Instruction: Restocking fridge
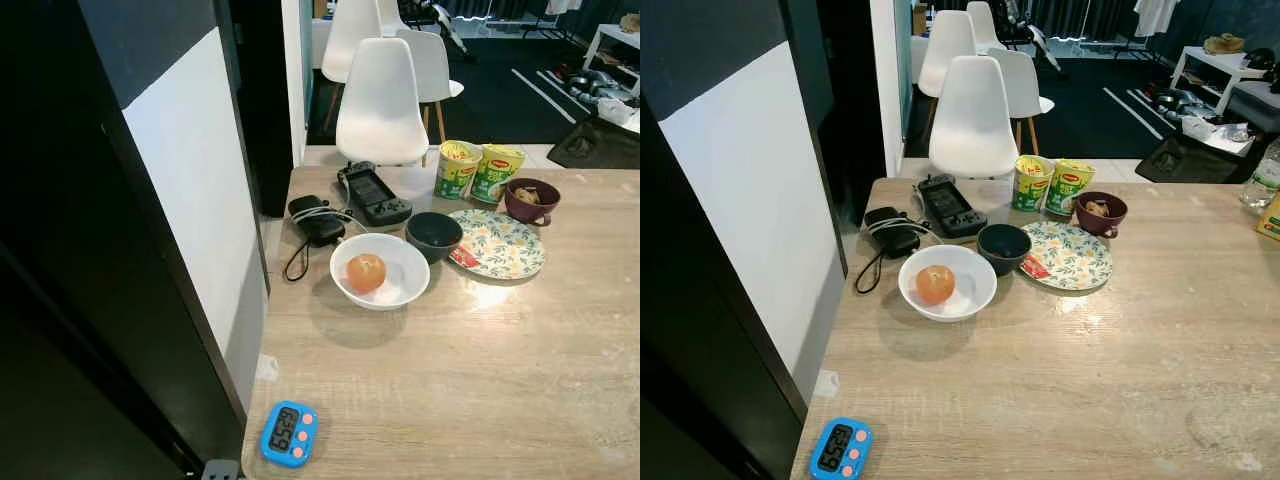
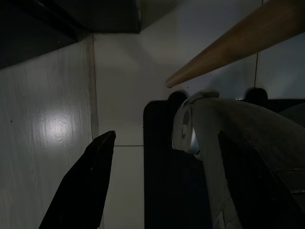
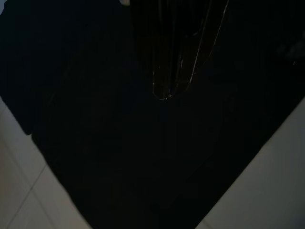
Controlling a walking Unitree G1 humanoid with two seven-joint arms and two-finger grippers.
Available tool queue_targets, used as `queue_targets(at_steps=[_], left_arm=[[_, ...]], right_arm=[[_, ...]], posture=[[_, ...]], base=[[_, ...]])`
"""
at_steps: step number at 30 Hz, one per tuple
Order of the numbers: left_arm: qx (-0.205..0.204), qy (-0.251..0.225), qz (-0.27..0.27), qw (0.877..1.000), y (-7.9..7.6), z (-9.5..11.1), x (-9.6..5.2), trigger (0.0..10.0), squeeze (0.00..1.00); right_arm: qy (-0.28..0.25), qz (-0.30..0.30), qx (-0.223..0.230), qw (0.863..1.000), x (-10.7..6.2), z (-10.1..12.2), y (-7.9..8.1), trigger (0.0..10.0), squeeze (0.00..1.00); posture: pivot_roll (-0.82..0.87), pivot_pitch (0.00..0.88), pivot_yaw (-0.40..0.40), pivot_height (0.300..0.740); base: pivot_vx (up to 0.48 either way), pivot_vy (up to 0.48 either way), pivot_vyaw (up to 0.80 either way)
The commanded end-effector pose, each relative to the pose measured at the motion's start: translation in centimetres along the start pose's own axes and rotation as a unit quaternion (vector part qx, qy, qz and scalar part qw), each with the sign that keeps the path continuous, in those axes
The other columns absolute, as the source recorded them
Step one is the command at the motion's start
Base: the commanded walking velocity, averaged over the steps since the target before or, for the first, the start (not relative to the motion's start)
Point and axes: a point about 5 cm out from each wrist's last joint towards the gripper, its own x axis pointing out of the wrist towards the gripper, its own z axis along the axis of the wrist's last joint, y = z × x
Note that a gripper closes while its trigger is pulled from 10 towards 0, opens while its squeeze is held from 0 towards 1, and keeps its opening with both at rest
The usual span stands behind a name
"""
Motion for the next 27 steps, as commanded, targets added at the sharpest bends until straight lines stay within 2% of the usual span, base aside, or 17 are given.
queue_targets(at_steps=[1,5,9,10,11,13,14,15,16,17,18,19,20,22,23,25,27], left_arm=[[0.002,0.016,0.002,1.0,0.3,-0.7,-0.2,10.0,0.0],[0.002,0.016,0.0,1.0,0.2,-0.8,-0.2,10.0,0.0],[0.002,0.016,-0.001,1.0,0.2,-0.8,-0.2,10.0,0.0],[0.003,0.018,0.0,1.0,0.2,-0.8,-0.2,10.0,0.0],[0.003,0.018,0.0,1.0,0.2,-0.8,-0.2,10.0,0.0],[0.006,0.02,0.0,1.0,0.2,-0.9,-0.2,10.0,0.0],[0.006,0.02,0.0,1.0,0.2,-0.9,-0.2,10.0,0.0],[0.007,0.02,-0.001,1.0,0.2,-0.9,-0.2,10.0,0.0],[0.008,0.021,-0.001,1.0,0.2,-0.9,-0.2,10.0,0.0],[0.008,0.021,-0.002,1.0,0.2,-0.9,-0.2,10.0,0.0],[0.008,0.02,-0.003,1.0,0.2,-0.9,-0.2,10.0,0.0],[0.008,0.019,-0.003,1.0,0.2,-0.9,-0.2,10.0,0.0],[0.008,0.019,-0.003,1.0,0.2,-0.9,-0.2,10.0,0.0],[0.007,0.017,-0.004,1.0,0.1,-0.8,-0.2,10.0,0.0],[0.007,0.017,-0.004,1.0,0.1,-0.8,-0.2,10.0,0.0],[0.007,0.016,-0.006,1.0,0.0,-0.7,-0.2,10.0,0.0],[0.008,0.016,-0.007,1.0,0.0,-0.7,-0.1,10.0,0.0]], right_arm=[[-0.015,-0.006,0.005,1.0,0.0,0.9,-0.3,10.0,0.0],[-0.011,-0.011,0.017,1.0,0.0,0.8,-0.3,10.0,0.0],[-0.02,-0.041,0.036,0.998,0.0,1.0,-1.3,10.0,0.0],[-0.03,-0.059,0.037,0.997,0.0,1.6,-2.1,10.0,0.0],[-0.03,-0.059,0.037,0.997,0.0,1.6,-2.1,10.0,0.0],[-0.062,-0.113,0.041,0.991,-0.1,3.4,-4.2,10.0,0.0],[-0.062,-0.113,0.041,0.991,-0.1,3.4,-4.2,10.0,0.0],[-0.08,-0.137,0.041,0.987,-0.3,4.4,-5.1,10.0,0.0],[-0.103,-0.157,0.041,0.981,-0.6,5.8,-5.9,10.0,0.34],[-0.131,-0.177,0.043,0.975,-1.0,7.6,-6.7,10.0,0.93],[-0.153,-0.19,0.048,0.969,-1.4,9.1,-7.3,10.0,1.0],[-0.171,-0.197,0.056,0.964,-1.7,10.3,-7.6,10.0,1.0],[-0.171,-0.197,0.056,0.964,-1.7,10.3,-7.6,10.0,1.0],[-0.21,-0.193,0.074,0.956,-2.6,13.0,-7.8,10.0,1.0],[-0.21,-0.193,0.074,0.956,-2.6,13.0,-7.8,10.0,1.0],[-0.265,-0.178,0.075,0.945,-3.9,16.2,-7.2,10.0,1.0],[-0.322,-0.146,0.074,0.933,-5.4,19.2,-5.9,10.0,1.0]], posture=[[0.05,0.0,-0.051,0.74],[0.05,0.0,-0.052,0.74],[0.06,0.0,-0.052,0.74],[0.06,0.0,-0.05,0.74],[0.06,0.0,-0.05,0.74],[0.04,0.0,-0.041,0.74],[0.04,0.0,-0.041,0.74],[0.04,0.0,-0.041,0.74],[0.04,0.0,-0.043,0.74],[0.04,0.0,-0.046,0.74],[0.04,0.0,-0.047,0.74],[0.05,0.0,-0.05,0.74],[0.05,0.0,-0.05,0.74],[0.05,0.0,-0.055,0.74],[0.05,0.0,-0.055,0.74],[0.05,0.0,-0.055,0.74],[0.05,0.0,-0.056,0.74]], base=[[0.0,0.0,0.0],[0.0,0.0,0.0],[0.0,0.0,0.0],[0.0,0.0,0.0],[0.0,0.0,0.0],[0.0,0.0,0.0],[0.0,0.0,0.0],[0.0,0.0,0.0],[0.0,0.0,0.0],[0.0,0.0,0.0],[0.0,0.0,0.0],[0.0,0.0,0.0],[0.0,0.0,0.0],[0.0,0.0,0.0],[0.0,0.0,0.0],[0.0,0.0,0.0],[0.0,0.0,0.0]])
